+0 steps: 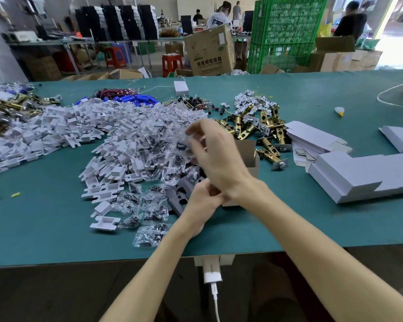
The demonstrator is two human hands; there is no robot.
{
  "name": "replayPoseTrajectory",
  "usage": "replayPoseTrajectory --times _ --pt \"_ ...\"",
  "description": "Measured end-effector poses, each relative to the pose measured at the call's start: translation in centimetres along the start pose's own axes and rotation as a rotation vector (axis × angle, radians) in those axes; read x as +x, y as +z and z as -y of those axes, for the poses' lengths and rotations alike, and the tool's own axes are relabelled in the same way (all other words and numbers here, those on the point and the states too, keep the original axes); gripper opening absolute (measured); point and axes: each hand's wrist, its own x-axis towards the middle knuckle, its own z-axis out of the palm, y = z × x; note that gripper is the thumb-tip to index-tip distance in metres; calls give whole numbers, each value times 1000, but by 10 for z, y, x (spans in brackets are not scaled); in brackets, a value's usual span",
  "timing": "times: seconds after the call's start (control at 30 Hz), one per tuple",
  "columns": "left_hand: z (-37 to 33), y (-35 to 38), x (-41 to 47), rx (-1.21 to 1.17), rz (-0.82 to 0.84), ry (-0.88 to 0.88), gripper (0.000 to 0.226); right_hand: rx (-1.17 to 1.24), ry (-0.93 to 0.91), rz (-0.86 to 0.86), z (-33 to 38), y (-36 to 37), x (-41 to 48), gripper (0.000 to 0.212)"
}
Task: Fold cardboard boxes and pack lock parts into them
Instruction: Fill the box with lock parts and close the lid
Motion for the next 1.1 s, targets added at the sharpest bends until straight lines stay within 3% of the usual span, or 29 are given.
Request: replayPoseTrajectory --times 0.13,0.3,0.67,0.97,1.1 --pt "0 -1 0 -69 20 10 33 -153 -19 -100 -12 -44 -2 10" --pt "-2 -1 0 -98 13 4 36 -347 -44 -54 -37 -76 -13 6" --pt "-1 -1 0 -117 18 8 39 -423 -64 50 -55 -70 -30 8" --pt "0 -1 0 -129 24 11 38 -717 -75 103 -55 -77 -40 12" --pt "-1 0 0 -133 22 10 44 -709 -159 22 -50 -74 -43 10"
